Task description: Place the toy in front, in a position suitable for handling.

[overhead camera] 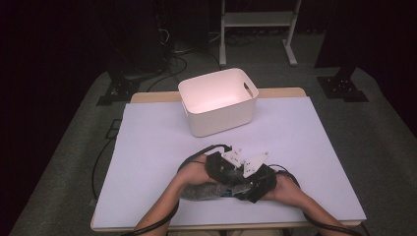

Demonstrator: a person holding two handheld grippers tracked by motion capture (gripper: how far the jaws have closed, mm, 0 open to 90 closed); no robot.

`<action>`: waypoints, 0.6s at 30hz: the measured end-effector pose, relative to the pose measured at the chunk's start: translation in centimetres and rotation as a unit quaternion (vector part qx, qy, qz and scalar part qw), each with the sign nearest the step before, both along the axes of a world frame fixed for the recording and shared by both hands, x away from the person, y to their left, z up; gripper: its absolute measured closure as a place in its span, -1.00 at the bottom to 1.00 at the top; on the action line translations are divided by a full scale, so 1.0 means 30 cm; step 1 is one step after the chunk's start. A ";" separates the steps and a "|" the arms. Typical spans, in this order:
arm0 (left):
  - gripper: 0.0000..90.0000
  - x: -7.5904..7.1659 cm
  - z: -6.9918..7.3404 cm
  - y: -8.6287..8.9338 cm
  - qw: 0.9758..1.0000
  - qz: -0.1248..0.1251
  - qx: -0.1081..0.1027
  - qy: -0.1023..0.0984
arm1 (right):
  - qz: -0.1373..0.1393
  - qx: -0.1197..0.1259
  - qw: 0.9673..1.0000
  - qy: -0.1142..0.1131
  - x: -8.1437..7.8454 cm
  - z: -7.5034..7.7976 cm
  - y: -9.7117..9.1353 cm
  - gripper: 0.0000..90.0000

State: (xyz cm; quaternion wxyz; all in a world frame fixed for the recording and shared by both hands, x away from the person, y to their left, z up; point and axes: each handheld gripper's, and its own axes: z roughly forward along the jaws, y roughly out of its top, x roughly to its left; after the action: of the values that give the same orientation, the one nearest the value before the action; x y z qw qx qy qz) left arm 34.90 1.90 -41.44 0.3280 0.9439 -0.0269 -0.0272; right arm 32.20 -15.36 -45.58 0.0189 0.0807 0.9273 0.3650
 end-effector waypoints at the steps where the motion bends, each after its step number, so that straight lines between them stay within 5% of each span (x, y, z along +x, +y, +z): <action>1: 0.64 -0.001 0.003 0.008 1.000 0.002 0.001 -0.002 | 0.000 0.000 1.000 -0.001 0.001 0.000 -0.001 -0.51; 7: 0.59 -0.014 0.013 0.117 1.000 0.024 -0.014 0.004 | 0.001 -0.001 1.000 -0.006 0.001 -0.001 -0.001 -0.51; 15: 0.59 -0.043 -0.001 0.267 0.998 0.059 0.016 -0.005 | 0.002 0.001 1.000 -0.008 0.002 -0.003 -0.003 -0.51; 18: 0.52 -0.050 -0.003 0.297 0.998 0.067 0.008 -0.006 | 0.002 0.002 1.000 -0.007 0.002 -0.003 -0.003 -0.51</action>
State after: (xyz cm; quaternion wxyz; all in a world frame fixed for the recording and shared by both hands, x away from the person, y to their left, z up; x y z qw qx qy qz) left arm 33.41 10.81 -41.53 0.3214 0.9463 0.0350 0.0006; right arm 32.27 -15.45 -45.67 0.0248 0.0766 0.9267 0.3671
